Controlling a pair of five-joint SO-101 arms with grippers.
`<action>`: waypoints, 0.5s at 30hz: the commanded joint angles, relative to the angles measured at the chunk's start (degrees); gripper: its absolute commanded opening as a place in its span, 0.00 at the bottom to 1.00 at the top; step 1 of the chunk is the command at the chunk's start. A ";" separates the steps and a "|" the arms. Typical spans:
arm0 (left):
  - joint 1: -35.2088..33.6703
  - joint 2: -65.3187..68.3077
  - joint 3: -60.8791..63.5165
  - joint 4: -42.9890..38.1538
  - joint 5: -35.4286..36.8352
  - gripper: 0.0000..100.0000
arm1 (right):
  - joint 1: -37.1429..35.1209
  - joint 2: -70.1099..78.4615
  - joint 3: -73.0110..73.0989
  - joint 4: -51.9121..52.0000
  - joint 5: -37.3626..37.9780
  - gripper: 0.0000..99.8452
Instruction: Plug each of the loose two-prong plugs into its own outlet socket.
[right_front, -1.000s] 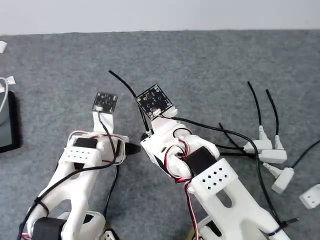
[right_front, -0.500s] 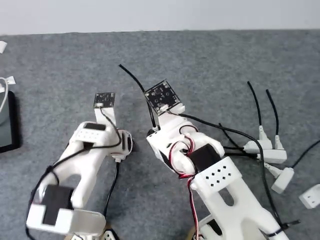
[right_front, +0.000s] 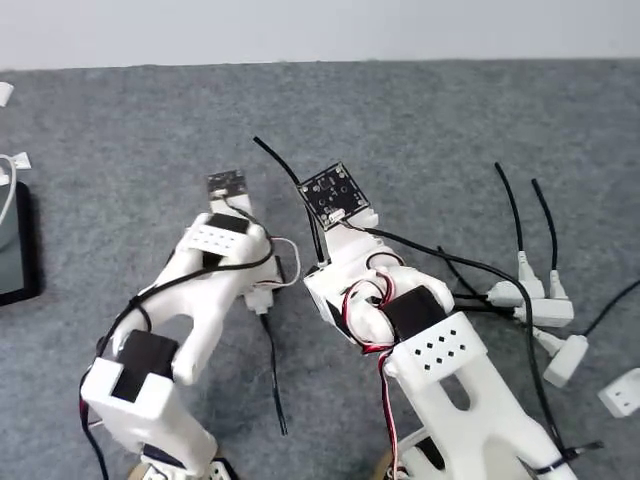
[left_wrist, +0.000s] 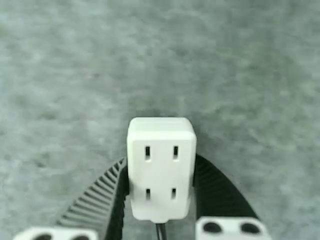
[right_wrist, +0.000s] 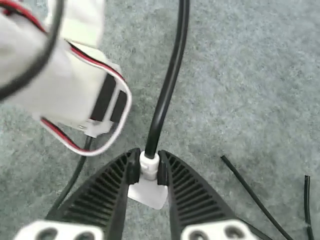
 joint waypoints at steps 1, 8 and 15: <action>3.43 -0.97 -3.56 -0.09 0.35 0.12 | 1.63 -0.04 -0.79 0.31 -0.88 0.01; 3.69 -1.67 -4.70 -0.44 -0.79 0.33 | 3.82 -0.04 -0.97 0.40 -0.97 0.01; 3.69 -2.64 -4.88 4.22 -1.23 0.49 | 3.91 -0.04 -0.97 0.04 -2.02 0.01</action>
